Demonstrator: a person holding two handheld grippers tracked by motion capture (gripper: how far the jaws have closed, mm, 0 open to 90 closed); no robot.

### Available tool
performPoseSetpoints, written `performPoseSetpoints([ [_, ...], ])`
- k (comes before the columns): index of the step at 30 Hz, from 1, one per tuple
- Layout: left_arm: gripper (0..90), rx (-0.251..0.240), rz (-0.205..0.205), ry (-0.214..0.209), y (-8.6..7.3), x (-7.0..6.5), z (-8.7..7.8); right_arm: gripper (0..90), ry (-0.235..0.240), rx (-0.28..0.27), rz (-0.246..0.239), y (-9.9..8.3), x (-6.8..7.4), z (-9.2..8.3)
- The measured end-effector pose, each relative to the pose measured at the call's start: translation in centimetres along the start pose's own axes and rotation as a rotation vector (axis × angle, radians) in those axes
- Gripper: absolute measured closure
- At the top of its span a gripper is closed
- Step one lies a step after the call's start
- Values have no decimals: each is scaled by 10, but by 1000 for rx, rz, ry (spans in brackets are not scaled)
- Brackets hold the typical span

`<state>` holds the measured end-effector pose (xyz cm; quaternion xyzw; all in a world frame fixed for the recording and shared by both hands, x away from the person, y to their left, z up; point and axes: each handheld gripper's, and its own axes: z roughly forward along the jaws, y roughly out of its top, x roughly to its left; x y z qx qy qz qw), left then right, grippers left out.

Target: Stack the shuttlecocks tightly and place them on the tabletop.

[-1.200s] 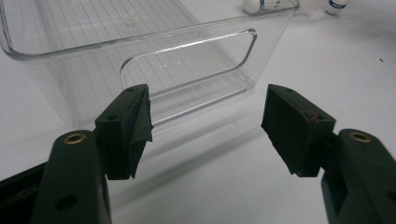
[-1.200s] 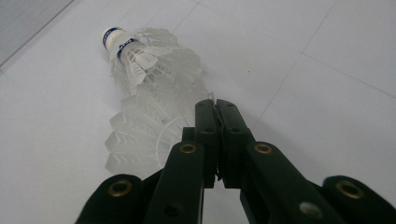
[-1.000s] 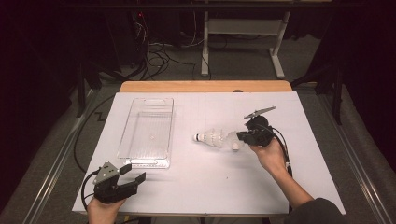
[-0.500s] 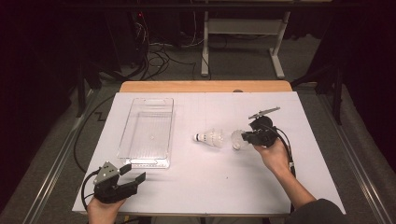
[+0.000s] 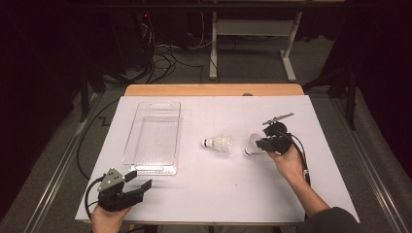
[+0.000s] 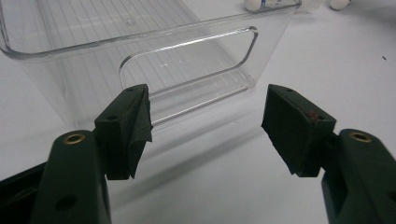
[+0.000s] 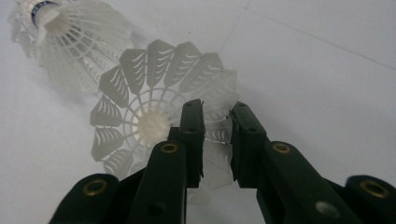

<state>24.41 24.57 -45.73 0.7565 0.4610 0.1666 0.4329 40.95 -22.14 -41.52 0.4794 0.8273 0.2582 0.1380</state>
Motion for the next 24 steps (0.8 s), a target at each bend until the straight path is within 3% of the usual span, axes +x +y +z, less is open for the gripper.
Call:
performPoseSetpoints([
  [11,333,-2,-1,-3,0,0,-1,796,-4,15,24,-6,-7,8],
  [24,333,-2,1,-3,0,-1,0,805,17,15,21,-6,-1,16],
])
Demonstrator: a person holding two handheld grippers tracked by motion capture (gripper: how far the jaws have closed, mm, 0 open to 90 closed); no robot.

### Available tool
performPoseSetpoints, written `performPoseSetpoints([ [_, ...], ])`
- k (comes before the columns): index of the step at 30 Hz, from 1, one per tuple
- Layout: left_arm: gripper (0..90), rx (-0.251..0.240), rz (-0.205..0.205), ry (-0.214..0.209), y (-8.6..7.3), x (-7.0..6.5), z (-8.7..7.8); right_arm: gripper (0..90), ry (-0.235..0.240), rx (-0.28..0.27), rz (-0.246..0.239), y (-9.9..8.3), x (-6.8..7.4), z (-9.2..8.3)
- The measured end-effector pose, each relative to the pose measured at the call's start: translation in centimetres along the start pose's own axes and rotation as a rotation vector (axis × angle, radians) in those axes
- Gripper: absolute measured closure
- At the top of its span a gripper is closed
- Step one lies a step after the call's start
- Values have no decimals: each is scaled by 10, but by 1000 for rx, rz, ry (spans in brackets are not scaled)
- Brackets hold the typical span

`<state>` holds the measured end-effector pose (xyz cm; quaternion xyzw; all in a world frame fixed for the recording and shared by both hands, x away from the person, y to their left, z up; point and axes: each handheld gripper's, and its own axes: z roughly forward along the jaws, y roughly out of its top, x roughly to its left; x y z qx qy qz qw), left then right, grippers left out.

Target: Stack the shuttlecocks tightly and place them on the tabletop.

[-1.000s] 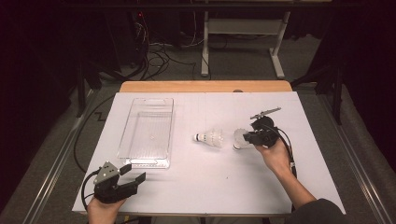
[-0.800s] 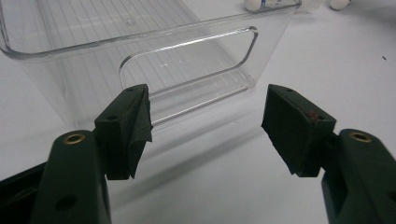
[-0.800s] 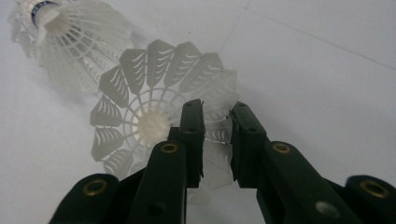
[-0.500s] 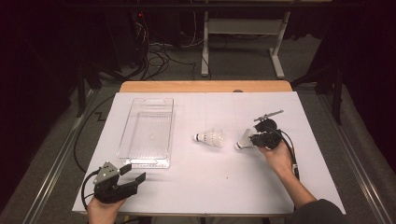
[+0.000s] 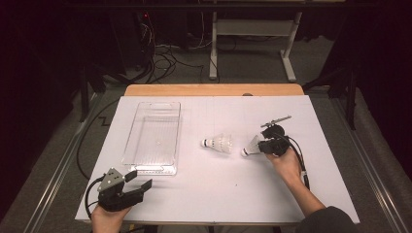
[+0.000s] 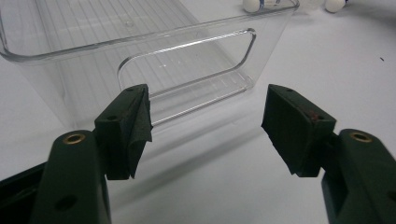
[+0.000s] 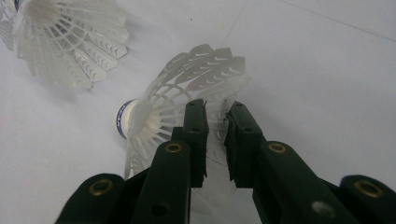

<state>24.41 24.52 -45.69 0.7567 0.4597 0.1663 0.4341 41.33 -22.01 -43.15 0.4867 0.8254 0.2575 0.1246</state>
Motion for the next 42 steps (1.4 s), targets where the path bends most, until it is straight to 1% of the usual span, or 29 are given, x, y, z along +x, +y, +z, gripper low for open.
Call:
performPoseSetpoints([
  [9,333,1,1,-1,0,0,0,784,18,-2,12,0,0,1],
  [12,333,-1,-1,-1,0,0,0,756,21,-4,25,0,-1,0],
  [17,333,-1,-1,-1,0,0,0,719,17,-7,31,0,-3,-3],
  [18,333,0,0,-1,0,0,0,707,15,-13,27,0,-4,-3],
  [21,332,0,0,0,0,0,0,678,12,-23,42,-1,-6,-7],
  [24,333,1,1,1,0,0,0,676,15,-45,51,-2,-10,-12],
  [31,333,1,1,1,0,0,1,676,22,-40,50,-5,-11,-15],
  [42,332,0,0,-1,0,0,1,675,27,-56,49,-7,-12,-21],
])
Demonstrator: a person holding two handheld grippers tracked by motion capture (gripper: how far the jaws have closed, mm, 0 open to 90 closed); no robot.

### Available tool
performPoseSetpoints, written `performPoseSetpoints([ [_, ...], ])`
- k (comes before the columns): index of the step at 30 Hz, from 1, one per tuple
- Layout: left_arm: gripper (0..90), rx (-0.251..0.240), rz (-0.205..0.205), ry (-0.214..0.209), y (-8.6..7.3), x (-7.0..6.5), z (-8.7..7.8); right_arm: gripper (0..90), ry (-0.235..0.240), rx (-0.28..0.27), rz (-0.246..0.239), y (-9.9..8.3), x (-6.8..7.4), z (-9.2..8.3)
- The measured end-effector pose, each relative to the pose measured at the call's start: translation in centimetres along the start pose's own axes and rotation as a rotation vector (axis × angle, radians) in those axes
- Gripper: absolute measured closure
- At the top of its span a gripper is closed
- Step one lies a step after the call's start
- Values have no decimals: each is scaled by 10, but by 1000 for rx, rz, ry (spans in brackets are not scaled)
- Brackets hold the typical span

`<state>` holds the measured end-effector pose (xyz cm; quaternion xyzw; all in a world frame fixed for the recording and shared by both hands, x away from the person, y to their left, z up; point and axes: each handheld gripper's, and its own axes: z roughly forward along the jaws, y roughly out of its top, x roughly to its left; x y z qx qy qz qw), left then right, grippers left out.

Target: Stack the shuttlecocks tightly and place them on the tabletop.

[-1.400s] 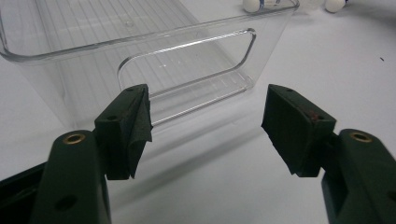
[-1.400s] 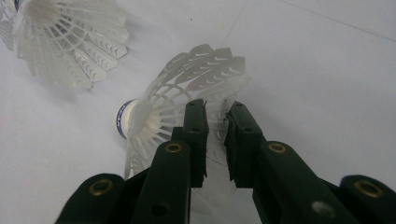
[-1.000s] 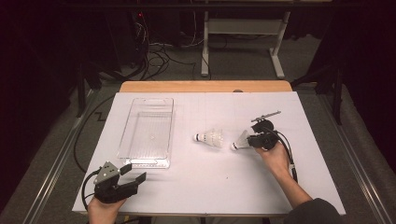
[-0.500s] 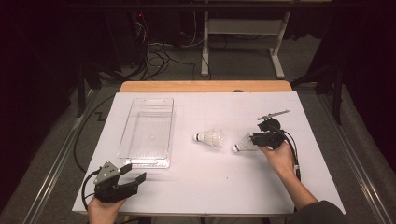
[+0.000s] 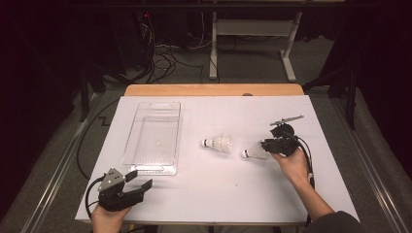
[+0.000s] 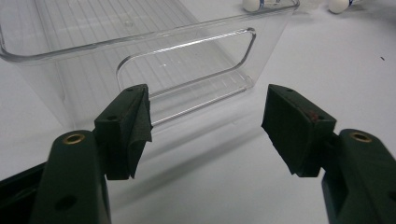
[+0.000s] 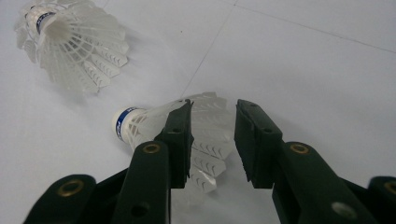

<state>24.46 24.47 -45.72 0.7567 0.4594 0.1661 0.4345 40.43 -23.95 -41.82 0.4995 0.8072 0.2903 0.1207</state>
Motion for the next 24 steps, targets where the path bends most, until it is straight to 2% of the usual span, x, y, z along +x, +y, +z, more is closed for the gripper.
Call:
performPoseSetpoints([
  [24,331,1,2,-2,0,0,1,668,-3,-20,19,-11,-8,-12],
])
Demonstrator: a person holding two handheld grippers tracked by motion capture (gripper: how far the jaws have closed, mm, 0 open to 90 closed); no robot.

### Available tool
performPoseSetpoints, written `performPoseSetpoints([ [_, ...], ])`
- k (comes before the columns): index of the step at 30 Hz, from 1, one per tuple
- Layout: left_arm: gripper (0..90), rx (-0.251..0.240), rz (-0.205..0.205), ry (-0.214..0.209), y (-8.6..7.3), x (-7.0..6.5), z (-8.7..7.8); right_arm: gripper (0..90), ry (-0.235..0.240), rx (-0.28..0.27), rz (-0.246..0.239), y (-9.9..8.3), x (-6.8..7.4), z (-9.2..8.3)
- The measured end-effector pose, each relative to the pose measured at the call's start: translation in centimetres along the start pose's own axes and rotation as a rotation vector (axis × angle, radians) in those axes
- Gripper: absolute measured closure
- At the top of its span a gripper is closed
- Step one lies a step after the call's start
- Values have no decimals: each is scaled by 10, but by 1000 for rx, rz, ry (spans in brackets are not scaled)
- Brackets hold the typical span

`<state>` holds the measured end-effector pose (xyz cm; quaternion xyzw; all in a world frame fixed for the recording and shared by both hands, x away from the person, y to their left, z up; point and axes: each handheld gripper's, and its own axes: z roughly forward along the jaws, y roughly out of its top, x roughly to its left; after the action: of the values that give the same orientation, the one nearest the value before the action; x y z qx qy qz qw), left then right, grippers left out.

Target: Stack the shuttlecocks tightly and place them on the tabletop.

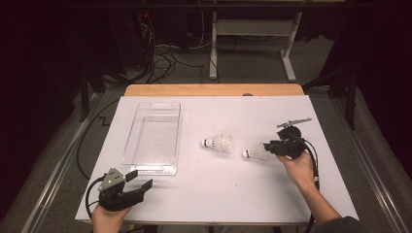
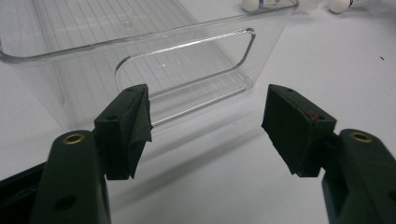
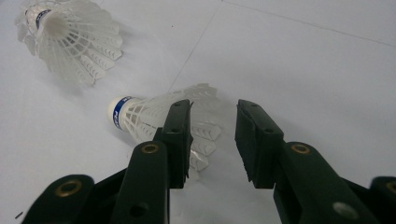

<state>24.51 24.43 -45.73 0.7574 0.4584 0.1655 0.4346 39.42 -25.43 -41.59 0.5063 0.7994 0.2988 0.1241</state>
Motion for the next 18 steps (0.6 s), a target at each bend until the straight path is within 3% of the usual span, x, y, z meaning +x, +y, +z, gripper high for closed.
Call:
performPoseSetpoints([
  [18,331,3,0,0,0,0,0,661,0,-15,2,-5,-3,-10],
])
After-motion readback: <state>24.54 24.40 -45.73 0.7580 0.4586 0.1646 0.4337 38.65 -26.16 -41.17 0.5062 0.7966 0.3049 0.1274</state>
